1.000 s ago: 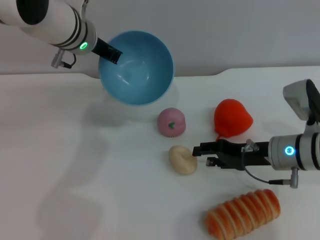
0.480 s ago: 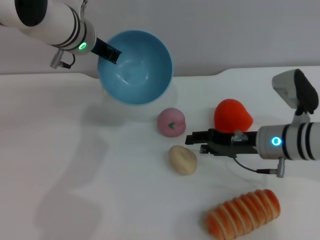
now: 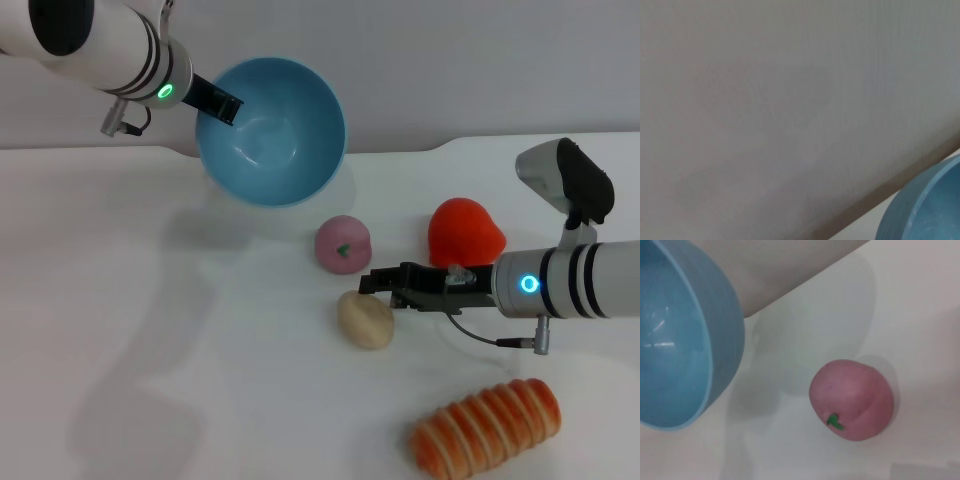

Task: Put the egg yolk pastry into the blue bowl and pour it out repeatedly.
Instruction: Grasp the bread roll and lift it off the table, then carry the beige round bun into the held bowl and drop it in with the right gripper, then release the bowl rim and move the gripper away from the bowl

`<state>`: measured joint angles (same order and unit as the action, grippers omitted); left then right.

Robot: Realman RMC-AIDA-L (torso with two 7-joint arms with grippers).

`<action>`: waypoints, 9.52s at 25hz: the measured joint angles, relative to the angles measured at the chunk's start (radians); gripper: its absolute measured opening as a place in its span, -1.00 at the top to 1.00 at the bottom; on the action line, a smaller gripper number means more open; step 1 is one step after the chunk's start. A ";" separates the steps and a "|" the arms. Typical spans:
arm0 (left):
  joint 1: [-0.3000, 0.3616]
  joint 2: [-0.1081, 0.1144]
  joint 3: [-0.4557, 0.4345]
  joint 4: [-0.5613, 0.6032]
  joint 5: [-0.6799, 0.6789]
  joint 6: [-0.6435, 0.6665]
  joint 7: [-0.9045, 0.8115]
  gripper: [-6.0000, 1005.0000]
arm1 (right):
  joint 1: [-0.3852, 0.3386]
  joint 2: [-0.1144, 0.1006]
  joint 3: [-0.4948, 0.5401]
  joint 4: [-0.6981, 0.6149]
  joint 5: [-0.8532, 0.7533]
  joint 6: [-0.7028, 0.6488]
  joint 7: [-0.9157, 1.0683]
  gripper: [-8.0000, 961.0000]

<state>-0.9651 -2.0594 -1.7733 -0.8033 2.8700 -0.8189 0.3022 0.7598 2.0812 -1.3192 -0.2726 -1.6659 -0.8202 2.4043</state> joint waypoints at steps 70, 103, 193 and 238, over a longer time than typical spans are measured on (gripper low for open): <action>0.006 -0.003 0.000 0.025 -0.001 0.058 -0.011 0.99 | -0.037 0.000 -0.076 -0.201 0.099 -0.041 -0.236 0.73; 0.023 -0.010 0.200 -0.043 -0.133 -0.109 -0.028 0.99 | 0.028 -0.011 0.043 -0.300 0.186 -0.113 -0.382 0.97; -0.043 -0.005 0.000 0.121 -0.127 -0.427 0.047 0.99 | -0.379 -0.002 0.239 -0.402 0.401 -0.194 -1.018 -0.11; 0.099 -0.005 0.120 -0.135 -0.121 -0.271 0.013 -0.35 | -0.379 0.001 0.238 -0.368 0.449 -0.201 -1.146 -0.11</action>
<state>-0.8658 -2.0649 -1.6536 -0.9381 2.7487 -1.0899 0.3154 0.3806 2.0817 -1.0814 -0.6407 -1.2166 -1.0210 1.2581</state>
